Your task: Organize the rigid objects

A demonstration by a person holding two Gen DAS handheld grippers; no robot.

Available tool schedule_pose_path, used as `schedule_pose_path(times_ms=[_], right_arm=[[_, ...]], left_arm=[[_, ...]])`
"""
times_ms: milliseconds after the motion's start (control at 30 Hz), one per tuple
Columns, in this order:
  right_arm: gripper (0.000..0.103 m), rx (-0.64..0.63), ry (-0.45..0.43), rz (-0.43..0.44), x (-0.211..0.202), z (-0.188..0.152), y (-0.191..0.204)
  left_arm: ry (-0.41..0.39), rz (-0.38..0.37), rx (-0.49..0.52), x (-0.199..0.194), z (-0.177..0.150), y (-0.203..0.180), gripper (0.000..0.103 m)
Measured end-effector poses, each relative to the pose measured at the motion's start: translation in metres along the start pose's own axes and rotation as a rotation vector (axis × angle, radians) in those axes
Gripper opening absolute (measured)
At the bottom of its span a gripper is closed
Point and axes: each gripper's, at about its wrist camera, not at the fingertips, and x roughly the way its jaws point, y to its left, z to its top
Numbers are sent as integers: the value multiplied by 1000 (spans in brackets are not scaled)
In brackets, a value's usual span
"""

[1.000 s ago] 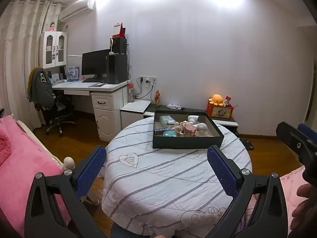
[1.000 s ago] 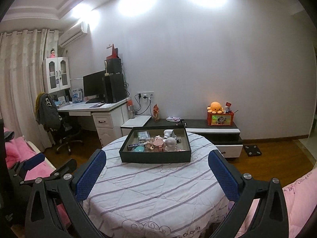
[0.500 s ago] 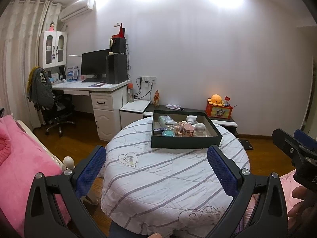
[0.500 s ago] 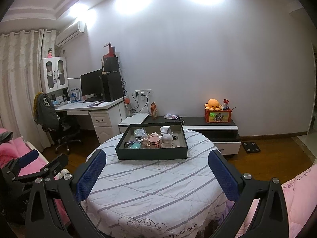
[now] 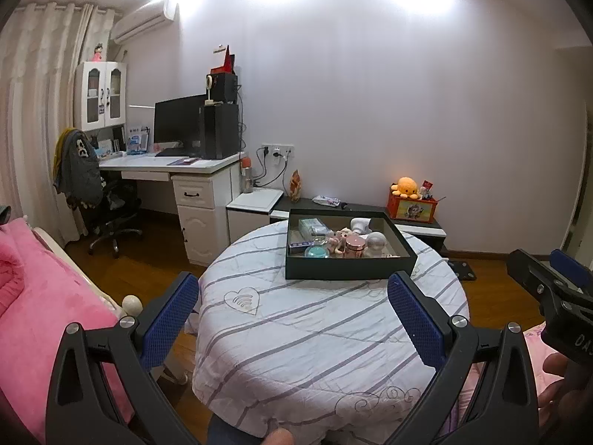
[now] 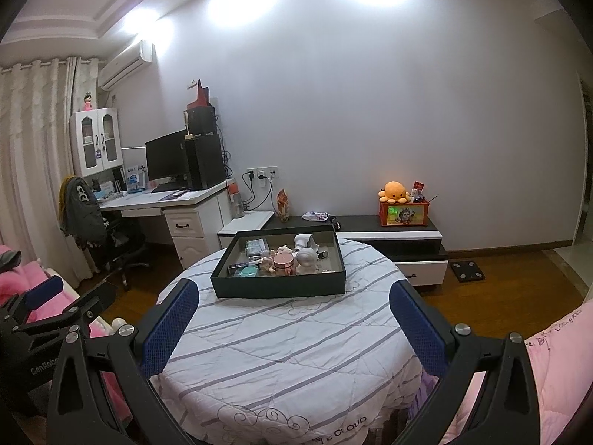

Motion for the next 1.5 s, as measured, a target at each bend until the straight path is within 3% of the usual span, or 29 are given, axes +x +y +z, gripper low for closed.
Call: schedule_pose_path(times_ms=[1033, 1500], right_arm=[[103, -9, 7, 1, 4, -2, 2], [103, -9, 2, -2, 3, -1, 1]], left_arm=[[56, 0, 17, 6, 2, 5, 103], [-7, -42, 16, -5, 6, 5, 103]])
